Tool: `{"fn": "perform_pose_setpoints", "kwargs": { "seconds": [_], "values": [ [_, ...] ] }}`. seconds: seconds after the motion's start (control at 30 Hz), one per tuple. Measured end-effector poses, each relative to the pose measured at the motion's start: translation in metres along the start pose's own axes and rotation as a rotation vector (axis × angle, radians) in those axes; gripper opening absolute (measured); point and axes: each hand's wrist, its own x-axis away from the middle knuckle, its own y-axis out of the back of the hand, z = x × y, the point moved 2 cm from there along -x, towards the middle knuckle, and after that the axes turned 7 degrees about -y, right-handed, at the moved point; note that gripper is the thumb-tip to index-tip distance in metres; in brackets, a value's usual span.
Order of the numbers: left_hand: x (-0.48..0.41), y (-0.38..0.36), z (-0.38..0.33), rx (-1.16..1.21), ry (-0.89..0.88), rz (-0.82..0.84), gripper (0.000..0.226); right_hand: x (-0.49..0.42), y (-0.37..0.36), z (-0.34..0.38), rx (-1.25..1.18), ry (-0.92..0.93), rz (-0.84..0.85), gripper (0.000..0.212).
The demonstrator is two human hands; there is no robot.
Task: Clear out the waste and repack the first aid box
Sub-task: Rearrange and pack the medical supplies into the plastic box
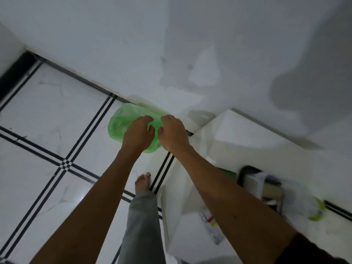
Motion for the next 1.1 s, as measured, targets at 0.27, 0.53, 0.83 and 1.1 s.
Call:
{"fn": "perform_pose_setpoints", "kwargs": {
  "seconds": [0.27,0.53,0.83,1.1],
  "values": [
    [0.147,0.026,-0.144,-0.041,-0.132,-0.084,0.034,0.172,0.118,-0.048,0.004,0.117,-0.177,0.026],
    [0.241,0.001,-0.234,-0.11,-0.254,0.057,0.033,0.295,0.171,-0.113,-0.084,-0.052,-0.245,0.022],
    [0.25,-0.026,-0.251,-0.213,-0.391,0.329,0.034,0.339,0.174,-0.128,-0.18,-0.254,-0.29,0.022],
    [0.219,-0.027,-0.246,-0.22,-0.511,0.451,0.034,0.327,0.167,-0.127,-0.146,-0.367,-0.308,0.02]
  ]
}}
